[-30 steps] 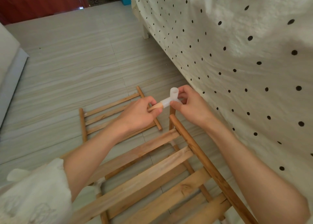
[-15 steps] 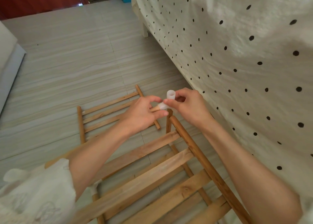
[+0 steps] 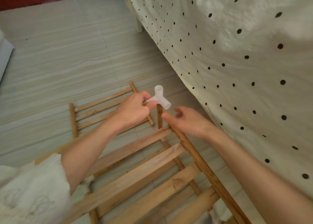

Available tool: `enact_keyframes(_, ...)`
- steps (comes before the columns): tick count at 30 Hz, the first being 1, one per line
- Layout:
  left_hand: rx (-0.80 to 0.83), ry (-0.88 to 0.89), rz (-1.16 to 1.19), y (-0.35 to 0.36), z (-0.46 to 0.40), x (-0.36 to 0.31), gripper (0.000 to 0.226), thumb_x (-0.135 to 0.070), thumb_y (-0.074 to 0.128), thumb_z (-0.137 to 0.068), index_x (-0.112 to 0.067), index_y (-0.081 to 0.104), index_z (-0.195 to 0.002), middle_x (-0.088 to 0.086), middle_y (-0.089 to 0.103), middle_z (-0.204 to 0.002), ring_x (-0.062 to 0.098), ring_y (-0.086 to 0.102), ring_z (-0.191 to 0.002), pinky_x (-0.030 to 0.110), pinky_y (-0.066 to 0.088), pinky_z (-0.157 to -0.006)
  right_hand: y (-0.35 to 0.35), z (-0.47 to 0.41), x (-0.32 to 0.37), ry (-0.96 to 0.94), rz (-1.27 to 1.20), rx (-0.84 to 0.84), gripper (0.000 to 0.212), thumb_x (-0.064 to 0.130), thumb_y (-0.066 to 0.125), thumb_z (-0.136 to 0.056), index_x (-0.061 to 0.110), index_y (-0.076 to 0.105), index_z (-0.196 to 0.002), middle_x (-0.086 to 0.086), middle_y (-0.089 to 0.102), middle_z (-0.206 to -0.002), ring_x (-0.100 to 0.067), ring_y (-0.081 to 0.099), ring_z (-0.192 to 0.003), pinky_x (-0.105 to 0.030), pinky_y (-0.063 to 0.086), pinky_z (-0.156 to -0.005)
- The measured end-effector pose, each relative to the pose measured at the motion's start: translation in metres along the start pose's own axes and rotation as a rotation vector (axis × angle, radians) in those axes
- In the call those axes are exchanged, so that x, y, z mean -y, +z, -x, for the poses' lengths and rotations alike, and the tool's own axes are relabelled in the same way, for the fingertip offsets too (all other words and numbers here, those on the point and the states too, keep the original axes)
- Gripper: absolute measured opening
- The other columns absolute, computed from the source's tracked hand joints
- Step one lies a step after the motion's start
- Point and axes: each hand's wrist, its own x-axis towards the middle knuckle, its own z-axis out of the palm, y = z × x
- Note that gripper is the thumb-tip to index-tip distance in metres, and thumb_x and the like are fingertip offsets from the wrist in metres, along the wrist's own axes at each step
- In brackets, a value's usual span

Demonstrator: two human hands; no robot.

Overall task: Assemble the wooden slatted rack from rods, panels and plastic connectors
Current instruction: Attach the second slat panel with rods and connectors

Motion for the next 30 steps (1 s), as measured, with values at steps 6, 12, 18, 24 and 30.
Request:
enact_keyframes(6,0.02,0.002,0.007,0.003,-0.005,-0.002,0.03,-0.051,0.045,-0.09,-0.034,0.052,-0.113,-0.007,0.059,-0.104,0.017,0.058,-0.102,0.042,0.045,-0.091,0.013,0.009,-0.007,-0.02,-0.274,0.038,0.03,0.03,0.048,-0.097,0.003,0.061,-0.103,0.0,0.058,-0.071,-0.007,0.055,-0.053,-0.019,0.044,-0.06)
enact_keyframes(12,0.065,0.043,0.03,0.008,-0.021,-0.02,0.027,-0.061,0.041,-0.09,-0.041,0.058,-0.085,-0.011,0.057,-0.074,0.018,0.058,-0.08,0.031,0.039,-0.066,0.013,0.018,-0.01,-0.079,-0.242,-0.177,0.026,0.033,0.047,-0.096,0.012,0.063,-0.096,-0.009,0.066,-0.084,-0.014,0.056,-0.064,-0.035,0.05,-0.07)
enact_keyframes(18,0.008,0.067,0.012,0.015,-0.027,-0.02,0.027,-0.049,0.043,-0.091,-0.031,0.057,-0.077,0.0,0.068,-0.085,0.018,0.063,-0.082,0.039,0.049,-0.077,0.014,0.021,-0.013,-0.073,-0.223,-0.192,0.022,0.035,0.047,-0.096,0.019,0.061,-0.096,-0.007,0.066,-0.085,-0.023,0.063,-0.073,-0.036,0.05,-0.071)
enact_keyframes(24,0.058,0.078,0.093,0.012,-0.03,-0.017,0.026,-0.04,0.047,-0.092,-0.02,0.062,-0.086,-0.005,0.061,-0.078,0.01,0.052,-0.067,0.03,0.041,-0.063,0.011,0.023,-0.008,-0.098,-0.252,-0.196,0.02,0.033,0.049,-0.095,0.019,0.062,-0.091,-0.001,0.066,-0.078,-0.01,0.058,-0.057,-0.022,0.044,-0.058)
enact_keyframes(30,0.049,0.07,0.088,0.013,-0.029,-0.012,0.033,-0.038,0.048,-0.09,-0.008,0.062,-0.093,0.002,0.056,-0.077,0.013,0.045,-0.061,0.032,0.037,-0.06,0.011,0.026,-0.004,-0.112,-0.262,-0.183,0.019,0.034,0.049,-0.095,0.02,0.061,-0.088,0.001,0.064,-0.075,-0.012,0.06,-0.059,-0.03,0.051,-0.064)
